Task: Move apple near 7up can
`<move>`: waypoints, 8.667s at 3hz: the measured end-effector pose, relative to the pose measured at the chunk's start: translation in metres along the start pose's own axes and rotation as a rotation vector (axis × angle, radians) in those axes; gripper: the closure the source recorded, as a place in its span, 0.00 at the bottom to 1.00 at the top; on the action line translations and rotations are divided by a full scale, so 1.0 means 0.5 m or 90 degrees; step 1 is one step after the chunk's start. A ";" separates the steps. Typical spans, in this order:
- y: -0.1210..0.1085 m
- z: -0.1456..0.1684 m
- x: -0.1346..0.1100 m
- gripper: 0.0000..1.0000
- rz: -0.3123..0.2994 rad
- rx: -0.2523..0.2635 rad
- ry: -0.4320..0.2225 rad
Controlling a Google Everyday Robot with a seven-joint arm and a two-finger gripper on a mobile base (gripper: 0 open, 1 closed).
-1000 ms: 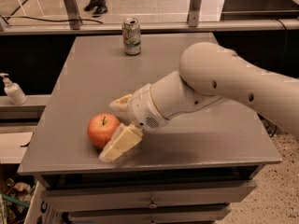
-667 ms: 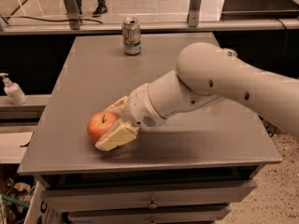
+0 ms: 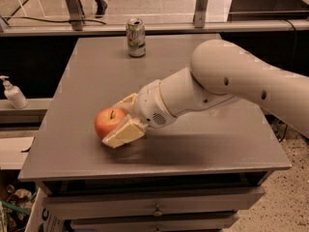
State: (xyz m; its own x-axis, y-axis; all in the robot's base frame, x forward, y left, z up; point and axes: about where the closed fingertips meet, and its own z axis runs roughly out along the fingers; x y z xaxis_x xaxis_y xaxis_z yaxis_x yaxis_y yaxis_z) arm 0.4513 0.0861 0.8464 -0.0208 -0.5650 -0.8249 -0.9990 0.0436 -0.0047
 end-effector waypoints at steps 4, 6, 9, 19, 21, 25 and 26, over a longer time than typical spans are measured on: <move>-0.173 -0.089 -0.051 1.00 -0.007 0.108 -0.042; -0.326 -0.108 -0.053 1.00 0.018 0.192 -0.123; -0.532 -0.084 -0.062 1.00 0.057 0.271 -0.176; -0.560 -0.059 0.019 0.00 0.058 0.269 -0.058; -0.471 -0.063 -0.010 0.00 0.043 0.260 -0.078; -0.212 -0.109 0.014 0.00 -0.033 0.170 -0.147; -0.198 -0.105 0.013 0.00 -0.041 0.152 -0.147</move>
Offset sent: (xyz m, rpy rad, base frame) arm 0.1286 -0.0440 0.0605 0.0462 -0.0972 -0.1993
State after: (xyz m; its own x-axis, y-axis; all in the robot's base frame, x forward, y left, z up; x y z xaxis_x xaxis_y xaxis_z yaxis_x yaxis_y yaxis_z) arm 0.5478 0.0349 0.8710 0.0786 -0.3723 -0.9248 -0.9603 0.2208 -0.1705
